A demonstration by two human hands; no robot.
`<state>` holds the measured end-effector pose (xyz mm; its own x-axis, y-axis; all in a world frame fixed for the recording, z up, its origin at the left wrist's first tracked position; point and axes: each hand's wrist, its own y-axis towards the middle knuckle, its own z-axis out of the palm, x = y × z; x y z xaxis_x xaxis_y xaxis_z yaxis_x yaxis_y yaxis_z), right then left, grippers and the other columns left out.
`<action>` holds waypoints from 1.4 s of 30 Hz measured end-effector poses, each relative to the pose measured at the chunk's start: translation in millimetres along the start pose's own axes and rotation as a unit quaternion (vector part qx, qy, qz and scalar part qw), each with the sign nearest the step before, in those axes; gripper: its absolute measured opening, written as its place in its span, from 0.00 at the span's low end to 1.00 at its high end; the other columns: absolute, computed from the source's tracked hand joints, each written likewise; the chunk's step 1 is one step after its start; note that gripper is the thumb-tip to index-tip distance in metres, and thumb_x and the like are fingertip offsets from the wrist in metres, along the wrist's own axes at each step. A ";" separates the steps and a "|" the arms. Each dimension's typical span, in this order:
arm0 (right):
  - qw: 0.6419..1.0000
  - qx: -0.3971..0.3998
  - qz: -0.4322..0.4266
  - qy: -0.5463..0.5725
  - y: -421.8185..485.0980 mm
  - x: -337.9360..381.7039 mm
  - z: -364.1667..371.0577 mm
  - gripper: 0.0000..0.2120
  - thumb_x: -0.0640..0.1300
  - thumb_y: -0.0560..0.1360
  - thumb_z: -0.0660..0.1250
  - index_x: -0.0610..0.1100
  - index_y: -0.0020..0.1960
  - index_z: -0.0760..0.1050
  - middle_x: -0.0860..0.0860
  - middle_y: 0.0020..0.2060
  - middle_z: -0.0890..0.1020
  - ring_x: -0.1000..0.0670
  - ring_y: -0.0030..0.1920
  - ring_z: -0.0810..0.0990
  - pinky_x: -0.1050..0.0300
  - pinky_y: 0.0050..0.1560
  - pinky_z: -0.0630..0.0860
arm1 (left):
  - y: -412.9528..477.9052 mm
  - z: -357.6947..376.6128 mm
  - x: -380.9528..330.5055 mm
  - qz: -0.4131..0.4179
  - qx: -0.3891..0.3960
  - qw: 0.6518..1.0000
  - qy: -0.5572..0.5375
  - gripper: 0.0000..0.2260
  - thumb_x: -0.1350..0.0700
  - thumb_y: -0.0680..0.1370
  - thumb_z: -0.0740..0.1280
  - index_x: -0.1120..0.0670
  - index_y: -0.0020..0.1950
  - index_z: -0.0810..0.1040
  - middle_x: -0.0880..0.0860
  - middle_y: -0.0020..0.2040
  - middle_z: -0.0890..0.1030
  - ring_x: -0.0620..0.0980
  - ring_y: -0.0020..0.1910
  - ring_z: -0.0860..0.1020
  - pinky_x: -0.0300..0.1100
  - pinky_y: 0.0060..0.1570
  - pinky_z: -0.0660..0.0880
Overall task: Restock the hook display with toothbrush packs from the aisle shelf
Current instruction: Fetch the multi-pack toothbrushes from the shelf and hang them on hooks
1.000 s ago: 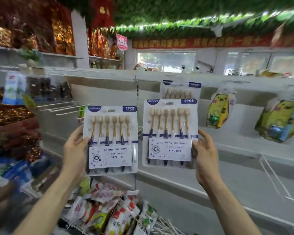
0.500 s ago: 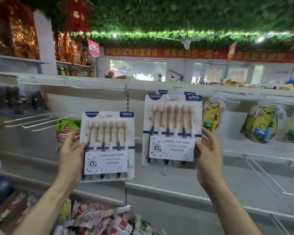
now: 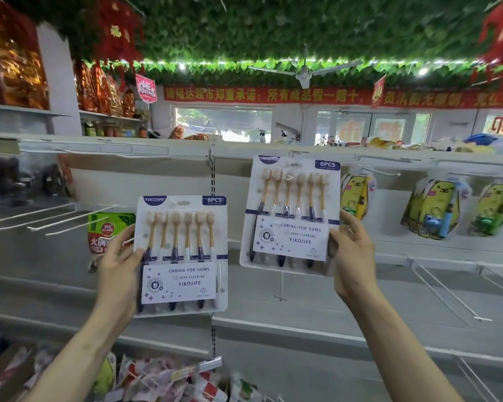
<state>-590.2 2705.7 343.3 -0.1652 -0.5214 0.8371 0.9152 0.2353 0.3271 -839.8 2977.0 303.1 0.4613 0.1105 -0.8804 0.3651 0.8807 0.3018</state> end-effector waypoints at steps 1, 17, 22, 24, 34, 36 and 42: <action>1.000 -0.001 -0.001 -0.002 3.4 -0.9 0.6 0.18 0.33 0.84 0.61 0.47 0.71 0.75 0.46 0.59 0.86 0.46 0.57 0.87 0.56 0.46 0.83 | -0.1 -0.1 -1.0 0.001 -0.001 1.000 0.001 0.23 0.64 0.85 0.61 0.34 0.62 0.79 0.54 0.62 0.84 0.57 0.60 0.84 0.61 0.57 0.80; 0.983 -0.036 0.068 -0.166 94.5 -34.6 20.6 0.12 0.34 0.83 0.59 0.41 0.63 0.76 0.43 0.55 0.85 0.44 0.53 0.85 0.47 0.49 0.85 | 5.3 10.1 -14.0 0.019 -0.011 0.999 0.039 0.22 0.66 0.85 0.62 0.38 0.64 0.78 0.49 0.53 0.87 0.49 0.51 0.87 0.46 0.41 0.82; 0.968 -0.047 0.100 -0.227 97.5 -40.3 13.4 0.10 0.43 0.85 0.61 0.39 0.63 0.75 0.43 0.58 0.82 0.45 0.54 0.81 0.50 0.49 0.78 | 4.4 18.3 -10.7 0.015 -0.012 0.999 0.035 0.23 0.67 0.84 0.62 0.38 0.64 0.79 0.55 0.58 0.86 0.55 0.56 0.86 0.54 0.50 0.83; 0.951 -0.096 0.073 -0.283 89.6 -39.5 10.7 0.10 0.42 0.83 0.62 0.42 0.63 0.71 0.43 0.63 0.77 0.42 0.57 0.77 0.46 0.57 0.76 | 5.0 21.1 -8.2 0.018 -0.009 0.999 0.031 0.23 0.67 0.84 0.62 0.41 0.67 0.79 0.55 0.58 0.86 0.57 0.58 0.85 0.56 0.54 0.82; 0.969 0.155 0.002 -0.193 26.1 -24.4 37.2 0.10 0.46 0.87 0.60 0.45 0.64 0.76 0.42 0.52 0.83 0.46 0.48 0.84 0.47 0.53 0.83 | 4.4 69.2 -10.5 0.006 0.046 0.999 -0.012 0.22 0.68 0.84 0.62 0.47 0.72 0.76 0.57 0.59 0.86 0.58 0.56 0.86 0.59 0.56 0.82; 0.969 0.179 0.010 -0.170 20.1 -16.8 42.4 0.12 0.47 0.87 0.59 0.43 0.64 0.77 0.39 0.52 0.84 0.45 0.46 0.84 0.46 0.52 0.83 | 2.4 85.3 -14.1 0.002 0.067 0.998 -0.020 0.21 0.66 0.84 0.63 0.46 0.71 0.77 0.58 0.59 0.86 0.60 0.56 0.86 0.64 0.58 0.81; 0.974 0.129 -0.092 -0.163 16.1 0.3 27.1 0.06 0.43 0.84 0.66 0.43 0.51 0.81 0.48 0.42 0.84 0.48 0.43 0.82 0.50 0.46 0.82 | -11.2 131.8 -15.9 -0.007 0.129 0.991 -0.044 0.20 0.64 0.84 0.65 0.45 0.71 0.77 0.56 0.58 0.86 0.58 0.55 0.86 0.59 0.52 0.84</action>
<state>-585.5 2731.7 360.7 -0.4641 -0.2956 0.8350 0.7433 0.3828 0.5487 -744.6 2904.7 361.9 0.5200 0.0480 -0.8528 0.5616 0.7330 0.3837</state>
